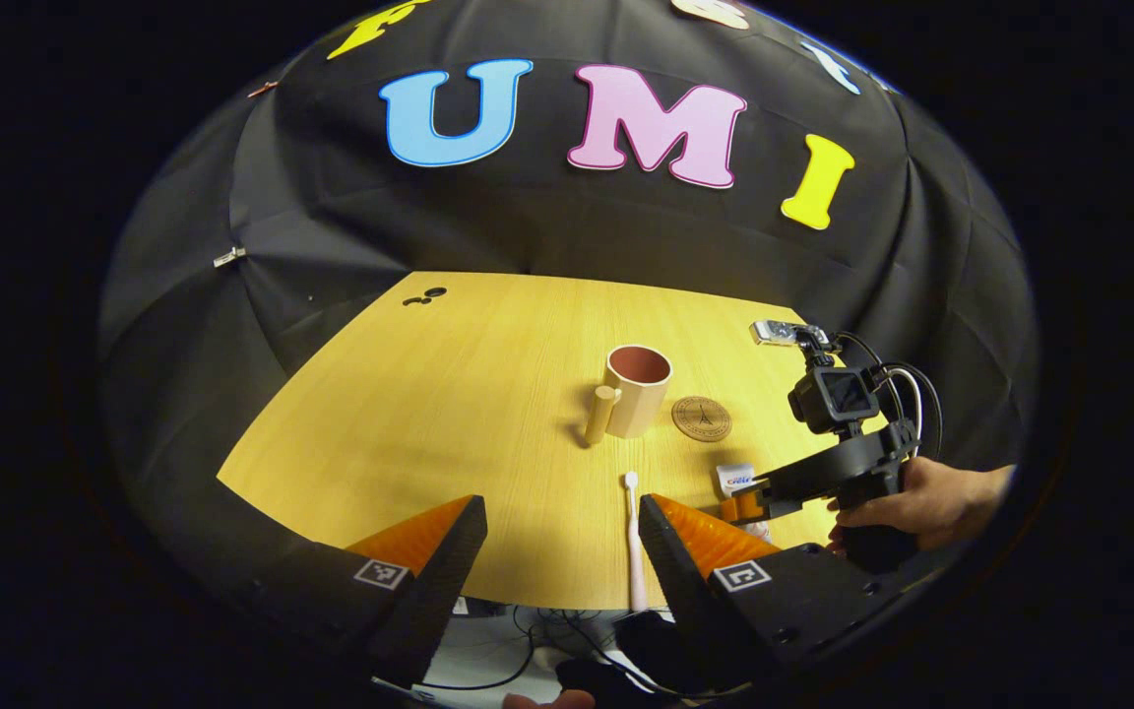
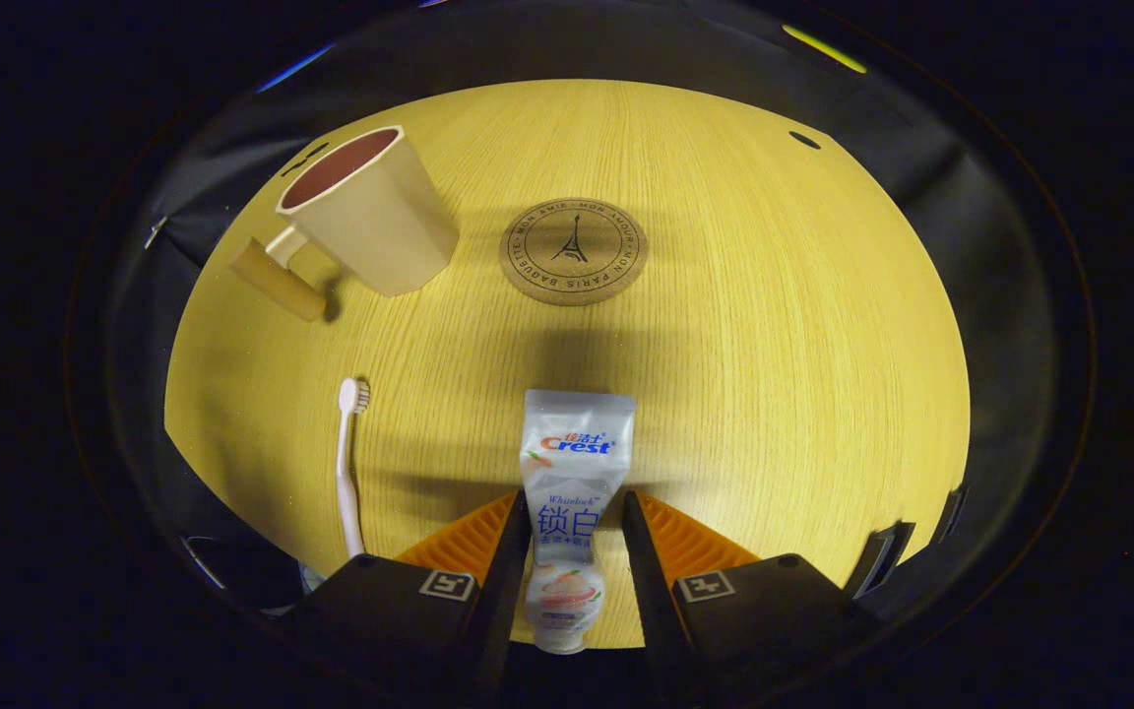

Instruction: Put the toothbrush and toothpaste on the desktop into the cup, then pick up the cup and place it on the coaster on the desktop.

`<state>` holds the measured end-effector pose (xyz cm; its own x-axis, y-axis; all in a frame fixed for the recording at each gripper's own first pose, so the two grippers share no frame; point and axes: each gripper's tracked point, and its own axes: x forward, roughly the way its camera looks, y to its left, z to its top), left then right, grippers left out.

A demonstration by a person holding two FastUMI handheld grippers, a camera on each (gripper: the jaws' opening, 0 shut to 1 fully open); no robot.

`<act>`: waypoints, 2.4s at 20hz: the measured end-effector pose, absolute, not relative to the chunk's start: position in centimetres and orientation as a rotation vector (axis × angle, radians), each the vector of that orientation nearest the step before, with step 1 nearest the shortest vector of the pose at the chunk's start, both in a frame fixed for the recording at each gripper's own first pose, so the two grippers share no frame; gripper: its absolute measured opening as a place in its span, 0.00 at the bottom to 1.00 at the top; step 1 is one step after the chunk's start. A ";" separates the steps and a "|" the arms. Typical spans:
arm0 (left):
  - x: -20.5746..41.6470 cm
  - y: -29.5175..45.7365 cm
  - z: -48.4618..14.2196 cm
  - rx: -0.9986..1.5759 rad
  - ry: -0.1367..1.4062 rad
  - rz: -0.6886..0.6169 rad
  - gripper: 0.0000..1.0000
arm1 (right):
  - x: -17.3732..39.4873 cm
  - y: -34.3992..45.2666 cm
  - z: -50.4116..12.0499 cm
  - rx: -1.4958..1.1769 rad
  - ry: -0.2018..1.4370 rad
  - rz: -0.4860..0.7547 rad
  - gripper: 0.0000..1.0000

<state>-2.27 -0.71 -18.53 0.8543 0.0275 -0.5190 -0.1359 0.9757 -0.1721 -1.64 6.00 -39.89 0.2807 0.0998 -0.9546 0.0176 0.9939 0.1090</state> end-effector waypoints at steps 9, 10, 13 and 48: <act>-0.8 -1.5 -18.9 -0.217 0.578 0.066 0.97 | -1.5 6.3 -39.8 0.061 1.241 0.130 0.32; -0.6 -1.5 -18.9 -0.212 0.583 0.064 0.97 | -1.5 6.3 -39.8 0.055 1.243 0.151 0.28; -0.1 -2.2 -19.9 -0.199 0.619 0.048 0.97 | -1.6 6.4 -39.6 0.108 1.245 0.192 0.23; 4.7 -9.4 -34.1 -0.062 1.242 -0.039 0.76 | 2.7 -3.1 -32.9 0.452 1.108 0.179 0.19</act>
<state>4.71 -9.38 -34.15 0.3225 -0.0635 -0.9445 -0.0037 0.9977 -0.0683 2.73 -3.12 -32.89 0.4432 0.3597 -0.8210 0.0828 0.8956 0.4371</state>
